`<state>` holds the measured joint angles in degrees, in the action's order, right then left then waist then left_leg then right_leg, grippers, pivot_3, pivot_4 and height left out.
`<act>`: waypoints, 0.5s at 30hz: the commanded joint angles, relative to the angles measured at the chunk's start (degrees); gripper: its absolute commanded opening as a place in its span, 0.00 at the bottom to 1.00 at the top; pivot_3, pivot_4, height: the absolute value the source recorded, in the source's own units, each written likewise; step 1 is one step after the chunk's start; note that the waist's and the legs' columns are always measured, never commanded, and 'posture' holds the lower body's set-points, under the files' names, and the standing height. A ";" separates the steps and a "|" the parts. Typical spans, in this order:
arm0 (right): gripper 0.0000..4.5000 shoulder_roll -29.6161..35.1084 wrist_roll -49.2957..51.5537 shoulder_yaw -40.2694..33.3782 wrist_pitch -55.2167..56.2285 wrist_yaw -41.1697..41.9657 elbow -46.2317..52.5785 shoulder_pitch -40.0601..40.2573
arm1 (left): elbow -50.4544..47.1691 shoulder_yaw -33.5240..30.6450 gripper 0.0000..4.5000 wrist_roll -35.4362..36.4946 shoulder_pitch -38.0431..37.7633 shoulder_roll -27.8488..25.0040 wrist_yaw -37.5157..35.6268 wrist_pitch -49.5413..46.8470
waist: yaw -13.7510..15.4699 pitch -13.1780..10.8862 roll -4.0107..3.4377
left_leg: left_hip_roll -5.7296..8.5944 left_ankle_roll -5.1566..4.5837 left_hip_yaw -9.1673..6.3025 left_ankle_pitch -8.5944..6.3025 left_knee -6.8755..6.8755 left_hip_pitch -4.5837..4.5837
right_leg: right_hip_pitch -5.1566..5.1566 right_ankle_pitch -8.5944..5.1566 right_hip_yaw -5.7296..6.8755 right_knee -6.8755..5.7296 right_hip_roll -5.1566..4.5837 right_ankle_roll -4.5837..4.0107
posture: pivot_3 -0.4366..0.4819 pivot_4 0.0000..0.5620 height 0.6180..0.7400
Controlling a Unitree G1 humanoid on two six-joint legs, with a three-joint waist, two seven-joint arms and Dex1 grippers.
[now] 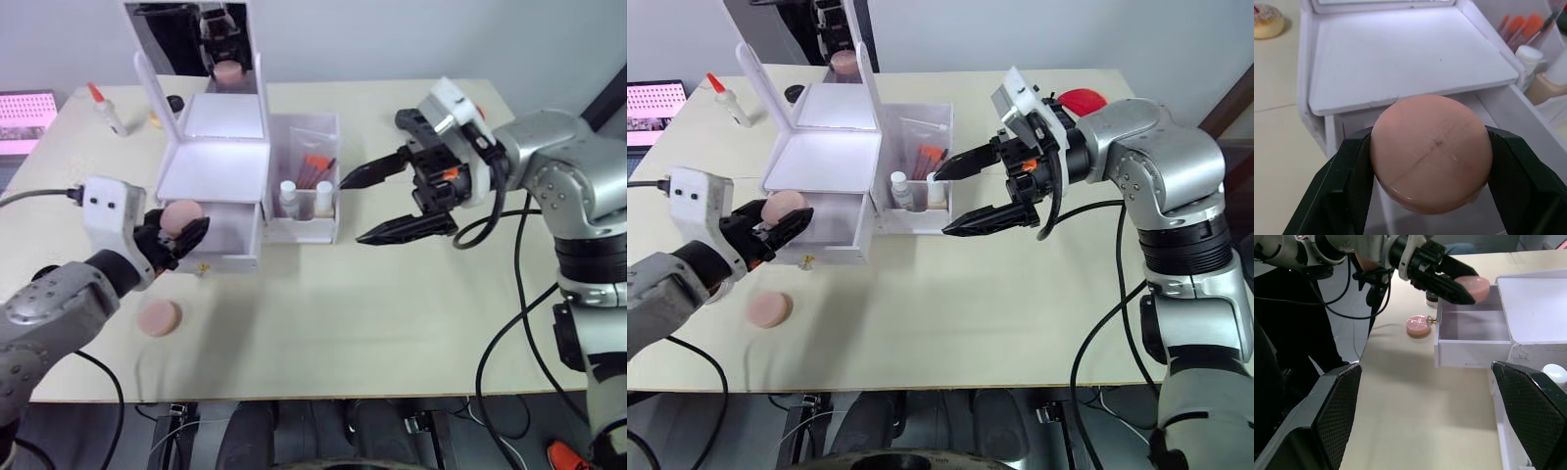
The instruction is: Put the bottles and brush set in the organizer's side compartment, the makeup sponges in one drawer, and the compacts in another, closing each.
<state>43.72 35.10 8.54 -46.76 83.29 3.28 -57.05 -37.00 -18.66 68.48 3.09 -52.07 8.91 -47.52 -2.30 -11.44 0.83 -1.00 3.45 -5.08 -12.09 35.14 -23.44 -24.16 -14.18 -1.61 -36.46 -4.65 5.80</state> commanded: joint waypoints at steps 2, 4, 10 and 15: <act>1.00 -0.38 0.25 -1.81 1.87 -0.96 0.75 -0.32 | 0.34 0.24 0.60 -3.27 2.47 1.21 0.12 -0.90 | -0.03 0.00 0.00 | 0.00 0.00 -0.01 0.00 0.00 0.00 | 0.00 0.00 0.00 0.00 0.01 0.01 | 0.48 0.27 1.00; 1.00 -0.40 0.42 -1.87 2.04 -1.29 0.88 -0.15 | 0.42 0.50 0.60 -3.94 3.17 1.83 -0.28 -1.49 | -0.03 0.00 0.00 | 0.00 0.00 0.00 0.00 0.01 0.00 | 0.00 0.01 0.00 -0.01 0.01 0.01 | 0.48 0.27 1.00; 1.00 -0.34 1.06 -2.09 1.57 -2.01 1.30 0.27 | -0.32 -0.17 0.60 -5.12 3.17 3.11 -1.00 -3.03 | 0.00 0.00 0.01 | 0.00 0.00 0.00 0.00 0.01 0.01 | 0.01 0.02 -0.02 0.00 0.00 0.03 | 0.48 0.27 1.00; 1.00 -0.53 0.95 -2.23 2.08 -2.53 1.10 0.95 | -0.60 -0.86 0.60 -5.69 3.50 3.87 -0.83 -4.03 | 0.00 0.00 0.01 | 0.00 0.00 0.00 0.00 0.03 0.00 | 0.02 0.02 -0.02 0.00 0.00 0.04 | 0.48 0.27 1.00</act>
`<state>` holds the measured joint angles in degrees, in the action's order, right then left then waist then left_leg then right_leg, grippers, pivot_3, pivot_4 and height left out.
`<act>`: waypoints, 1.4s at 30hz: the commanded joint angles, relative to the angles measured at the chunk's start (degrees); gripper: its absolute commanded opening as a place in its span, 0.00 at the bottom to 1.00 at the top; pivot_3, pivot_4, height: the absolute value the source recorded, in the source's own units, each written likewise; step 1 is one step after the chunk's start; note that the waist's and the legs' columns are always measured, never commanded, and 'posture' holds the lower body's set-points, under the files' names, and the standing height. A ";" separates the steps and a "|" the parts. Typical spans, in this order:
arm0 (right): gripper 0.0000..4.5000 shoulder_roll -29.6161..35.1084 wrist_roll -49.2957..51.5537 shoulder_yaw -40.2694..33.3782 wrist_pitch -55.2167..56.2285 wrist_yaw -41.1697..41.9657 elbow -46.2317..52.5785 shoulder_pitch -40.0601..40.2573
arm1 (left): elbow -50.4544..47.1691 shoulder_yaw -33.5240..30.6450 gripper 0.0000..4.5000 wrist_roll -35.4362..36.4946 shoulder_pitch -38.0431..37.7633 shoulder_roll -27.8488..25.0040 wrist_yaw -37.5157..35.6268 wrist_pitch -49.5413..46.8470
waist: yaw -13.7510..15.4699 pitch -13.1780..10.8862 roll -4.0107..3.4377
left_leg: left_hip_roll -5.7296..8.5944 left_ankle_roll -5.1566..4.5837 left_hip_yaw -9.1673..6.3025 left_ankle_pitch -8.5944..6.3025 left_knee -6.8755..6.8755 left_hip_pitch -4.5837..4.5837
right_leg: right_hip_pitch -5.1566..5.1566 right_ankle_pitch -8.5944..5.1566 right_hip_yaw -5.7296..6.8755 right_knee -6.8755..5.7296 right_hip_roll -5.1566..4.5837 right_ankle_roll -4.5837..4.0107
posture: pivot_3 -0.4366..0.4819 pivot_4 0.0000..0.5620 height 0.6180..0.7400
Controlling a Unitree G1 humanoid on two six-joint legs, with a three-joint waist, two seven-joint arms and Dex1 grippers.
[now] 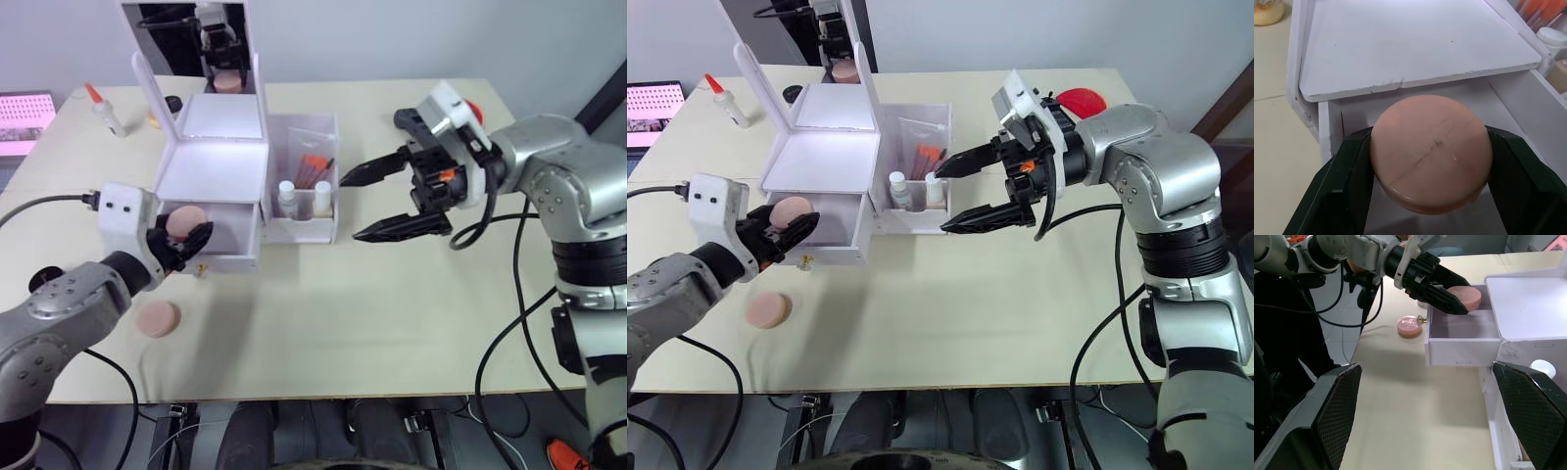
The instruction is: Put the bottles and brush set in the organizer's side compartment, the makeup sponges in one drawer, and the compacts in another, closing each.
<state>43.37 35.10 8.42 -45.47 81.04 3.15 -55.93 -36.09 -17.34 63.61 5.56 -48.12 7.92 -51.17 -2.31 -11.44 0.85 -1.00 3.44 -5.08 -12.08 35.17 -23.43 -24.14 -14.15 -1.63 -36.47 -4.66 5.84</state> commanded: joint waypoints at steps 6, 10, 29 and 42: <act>1.00 -0.38 0.73 -1.99 1.57 -0.60 1.08 0.44 | -1.52 -2.94 0.99 -1.04 2.31 -0.03 -0.03 -1.47 | 0.00 0.00 0.01 | 0.00 0.00 0.00 0.00 0.01 0.00 | 0.00 0.01 0.00 0.00 0.00 0.01 | 0.48 0.27 1.00; 1.00 -0.46 0.70 -1.90 1.73 -0.67 0.98 0.36 | -1.55 -3.18 0.99 -1.09 3.59 0.43 0.16 -1.88 | 0.02 0.00 0.01 | 0.00 0.00 0.00 0.00 0.00 0.00 | 0.00 0.01 0.00 0.00 0.00 0.02 | 0.48 0.27 1.00; 1.00 7.20 -9.28 -7.79 18.41 -2.53 -12.92 9.90 | -13.95 -13.72 0.99 8.08 -9.96 -2.24 -33.38 7.40 | -0.12 0.01 0.03 | 0.00 0.00 0.07 0.00 -0.01 0.02 | 0.07 0.01 -0.02 0.13 -0.02 0.01 | 0.48 0.27 1.00; 1.00 6.96 -14.37 -17.63 38.78 -7.29 -36.09 22.31 | 9.05 -34.00 0.99 -14.43 -49.90 24.54 -55.11 35.06 | -0.27 0.01 0.04 | 0.00 -0.08 0.43 -0.05 0.18 0.07 | 0.08 0.06 -0.36 0.30 -0.02 -0.13 | 0.48 0.27 1.00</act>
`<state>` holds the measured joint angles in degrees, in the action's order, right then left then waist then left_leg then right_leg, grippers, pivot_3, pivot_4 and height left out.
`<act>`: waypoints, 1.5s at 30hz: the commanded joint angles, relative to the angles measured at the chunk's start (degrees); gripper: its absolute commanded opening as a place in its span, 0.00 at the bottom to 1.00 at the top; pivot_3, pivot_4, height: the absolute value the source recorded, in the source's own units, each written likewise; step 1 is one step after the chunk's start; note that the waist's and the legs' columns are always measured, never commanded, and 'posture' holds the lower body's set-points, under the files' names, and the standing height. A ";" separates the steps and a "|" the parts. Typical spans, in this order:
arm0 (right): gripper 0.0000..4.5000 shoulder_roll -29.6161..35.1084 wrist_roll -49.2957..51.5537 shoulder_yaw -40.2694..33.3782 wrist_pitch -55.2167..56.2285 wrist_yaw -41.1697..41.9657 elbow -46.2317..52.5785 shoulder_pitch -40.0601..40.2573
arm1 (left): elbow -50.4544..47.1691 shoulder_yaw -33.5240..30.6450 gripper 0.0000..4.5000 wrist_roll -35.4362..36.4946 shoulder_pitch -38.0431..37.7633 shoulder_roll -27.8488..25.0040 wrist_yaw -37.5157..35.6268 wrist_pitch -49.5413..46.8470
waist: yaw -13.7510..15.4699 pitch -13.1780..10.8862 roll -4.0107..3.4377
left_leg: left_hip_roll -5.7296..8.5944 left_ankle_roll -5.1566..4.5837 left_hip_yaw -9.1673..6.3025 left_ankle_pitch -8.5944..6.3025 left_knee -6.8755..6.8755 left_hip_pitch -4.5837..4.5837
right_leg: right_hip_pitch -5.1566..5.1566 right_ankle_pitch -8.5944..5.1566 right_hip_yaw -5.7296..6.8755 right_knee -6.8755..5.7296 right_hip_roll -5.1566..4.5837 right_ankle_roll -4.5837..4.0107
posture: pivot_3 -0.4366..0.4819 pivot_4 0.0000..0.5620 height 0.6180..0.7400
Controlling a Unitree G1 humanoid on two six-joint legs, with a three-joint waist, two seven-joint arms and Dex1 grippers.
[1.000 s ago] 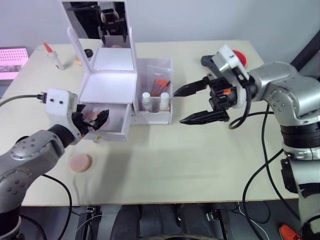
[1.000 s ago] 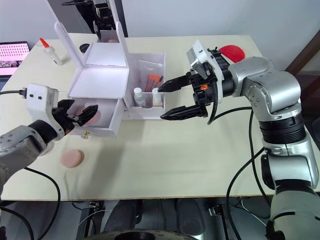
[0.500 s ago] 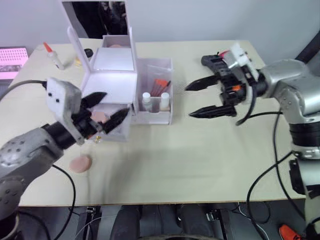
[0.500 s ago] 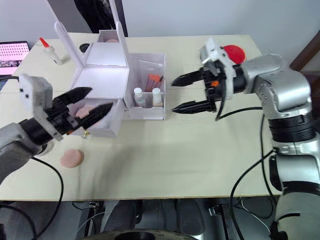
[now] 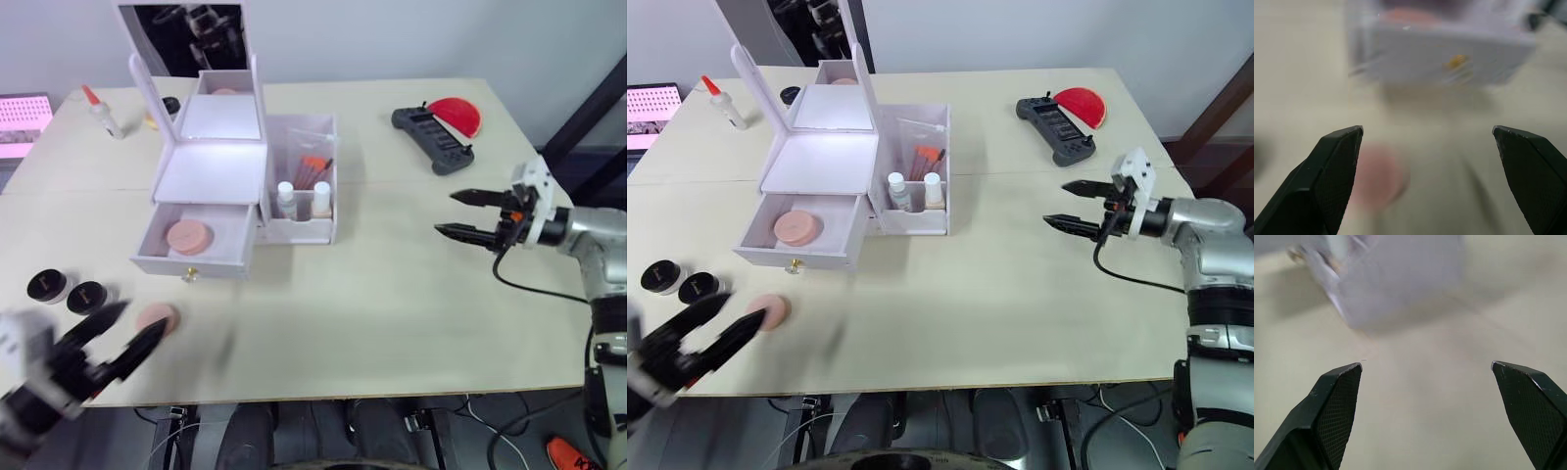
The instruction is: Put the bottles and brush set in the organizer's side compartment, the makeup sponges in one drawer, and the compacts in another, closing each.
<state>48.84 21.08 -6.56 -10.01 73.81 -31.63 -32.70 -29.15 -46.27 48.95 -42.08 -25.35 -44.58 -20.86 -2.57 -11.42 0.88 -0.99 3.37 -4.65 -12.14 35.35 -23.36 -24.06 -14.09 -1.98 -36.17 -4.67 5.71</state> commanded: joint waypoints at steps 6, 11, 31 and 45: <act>1.00 0.29 -2.36 -2.80 7.84 -1.34 -7.88 -1.94 | 12.06 -8.64 0.99 -1.82 -3.43 2.10 -6.06 9.76 | -0.70 0.01 0.01 | -0.01 0.25 0.00 -0.30 0.80 -0.11 | 0.06 -0.13 -0.01 0.58 -0.02 0.18 | 0.48 0.27 1.00; 1.00 -0.74 -2.55 -2.19 7.83 -0.60 -8.50 -4.23 | 9.56 -7.25 0.99 -1.14 -3.20 2.26 -6.20 10.19 | -1.57 0.02 0.11 | 0.16 0.47 0.47 -0.44 0.81 -0.15 | 0.73 -0.08 -0.28 1.20 -0.42 0.10 | 0.48 0.27 1.00; 1.00 -1.31 15.47 11.20 -37.94 8.72 36.12 -26.41 | -17.54 13.67 0.99 -11.19 0.06 5.79 24.20 -3.64 | -1.26 0.06 0.23 | -0.07 0.09 0.87 -0.53 0.75 -0.11 | -0.19 0.31 -0.92 0.09 0.02 0.52 | 0.48 0.27 1.00; 1.00 -0.17 11.50 14.57 -35.25 10.04 36.19 -29.70 | -9.75 21.30 0.99 -18.83 6.57 6.91 29.82 -7.58 | -1.26 0.15 0.42 | -0.06 0.09 0.93 -0.54 0.79 -0.14 | -0.23 0.33 -0.93 0.15 -0.03 0.47 | 0.48 0.27 1.00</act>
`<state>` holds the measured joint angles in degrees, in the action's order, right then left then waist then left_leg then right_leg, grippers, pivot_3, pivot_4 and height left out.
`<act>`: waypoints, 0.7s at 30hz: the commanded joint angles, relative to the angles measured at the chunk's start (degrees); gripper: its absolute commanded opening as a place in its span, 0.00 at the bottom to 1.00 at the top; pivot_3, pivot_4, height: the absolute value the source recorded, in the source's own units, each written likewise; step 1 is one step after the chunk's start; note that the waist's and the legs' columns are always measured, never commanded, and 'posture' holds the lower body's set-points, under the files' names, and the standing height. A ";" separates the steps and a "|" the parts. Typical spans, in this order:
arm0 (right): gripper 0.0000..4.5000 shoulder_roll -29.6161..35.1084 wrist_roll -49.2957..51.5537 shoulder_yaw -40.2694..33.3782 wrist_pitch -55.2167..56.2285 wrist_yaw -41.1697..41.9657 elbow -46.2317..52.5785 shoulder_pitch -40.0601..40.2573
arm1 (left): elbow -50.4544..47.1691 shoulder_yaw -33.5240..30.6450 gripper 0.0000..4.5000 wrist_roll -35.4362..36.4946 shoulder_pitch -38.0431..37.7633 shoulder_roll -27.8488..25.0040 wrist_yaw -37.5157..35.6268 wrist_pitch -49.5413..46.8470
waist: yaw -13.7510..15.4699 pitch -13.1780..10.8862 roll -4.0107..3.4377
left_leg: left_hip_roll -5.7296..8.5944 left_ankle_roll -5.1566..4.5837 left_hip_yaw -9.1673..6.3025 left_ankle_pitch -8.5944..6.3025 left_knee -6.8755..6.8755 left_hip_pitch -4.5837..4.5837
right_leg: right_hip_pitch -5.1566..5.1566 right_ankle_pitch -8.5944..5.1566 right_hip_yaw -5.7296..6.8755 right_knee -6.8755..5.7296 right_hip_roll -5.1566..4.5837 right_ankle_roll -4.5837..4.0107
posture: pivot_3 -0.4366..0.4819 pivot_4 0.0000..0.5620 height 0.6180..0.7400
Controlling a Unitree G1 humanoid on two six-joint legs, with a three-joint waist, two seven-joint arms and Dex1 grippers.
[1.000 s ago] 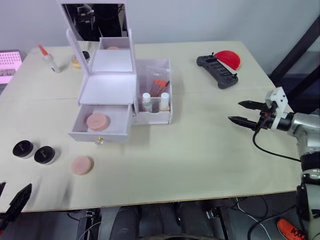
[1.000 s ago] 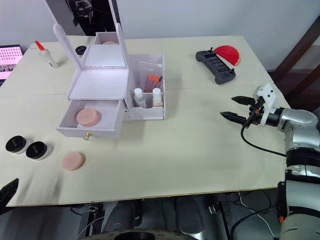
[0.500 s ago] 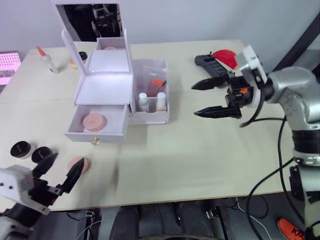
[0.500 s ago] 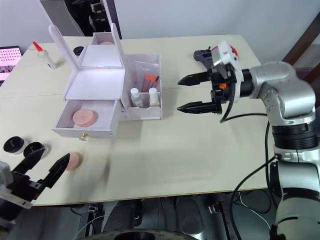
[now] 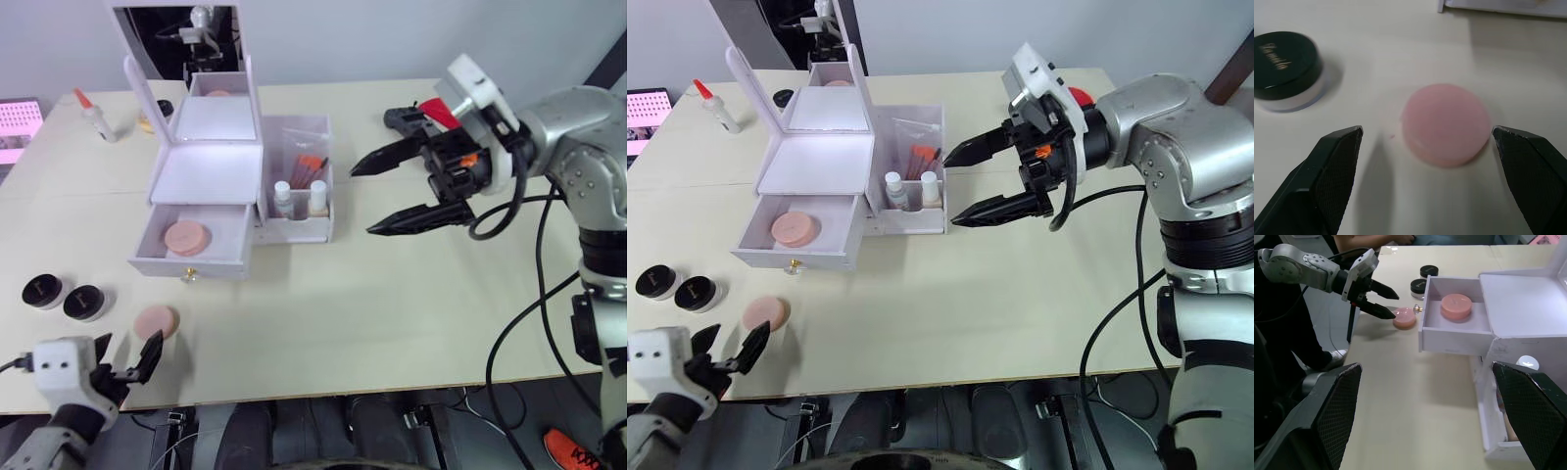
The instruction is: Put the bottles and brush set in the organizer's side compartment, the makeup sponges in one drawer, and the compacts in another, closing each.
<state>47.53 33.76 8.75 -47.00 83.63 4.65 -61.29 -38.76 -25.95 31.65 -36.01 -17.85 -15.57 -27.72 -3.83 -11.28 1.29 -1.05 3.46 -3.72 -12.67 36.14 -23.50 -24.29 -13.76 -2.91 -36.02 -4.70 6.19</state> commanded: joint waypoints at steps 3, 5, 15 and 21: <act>1.00 1.79 -1.46 -0.91 2.18 0.74 0.21 -0.95 | -0.15 2.00 0.99 -2.86 1.79 -1.78 2.10 -3.48 | 0.01 0.00 0.00 | 0.00 0.00 0.04 0.00 -0.10 -0.01 | -0.04 0.00 0.00 0.00 0.00 0.00 | 0.48 0.27 1.00; 1.00 2.11 -1.41 -1.09 2.39 1.04 0.39 -0.91 | -0.74 1.57 0.99 -2.95 2.95 -2.50 3.53 -5.90 | 0.12 0.00 -0.01 | -0.02 -0.01 0.01 0.00 -0.17 -0.01 | -0.10 -0.01 0.01 -0.06 0.03 0.03 | 0.48 0.27 1.00; 1.00 2.32 -2.31 -1.08 4.12 1.72 -0.62 -1.32 | -3.03 1.80 0.88 -2.30 7.08 -4.31 6.91 -15.71 | 0.10 0.00 -0.01 | -0.03 -0.01 0.00 0.00 -0.05 0.02 | -0.05 -0.01 0.01 -0.12 0.04 0.04 | 0.48 0.27 1.00; 1.00 2.08 -3.29 -0.41 5.21 2.17 -1.85 -1.50 | -1.41 0.77 0.61 -1.67 8.62 -2.72 7.17 -15.68 | 0.60 0.00 -0.02 | -0.03 -0.01 0.00 0.00 -0.08 0.02 | -0.05 -0.01 0.01 -0.13 0.05 0.04 | 0.48 0.27 1.00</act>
<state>48.98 30.77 8.90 -42.84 85.41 3.01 -61.29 -40.82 -24.14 29.40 -27.22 -20.90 -8.41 -43.17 -3.23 -11.27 1.27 -1.08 3.45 -3.72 -12.67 36.06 -23.47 -24.34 -13.76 -2.90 -36.15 -4.65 6.22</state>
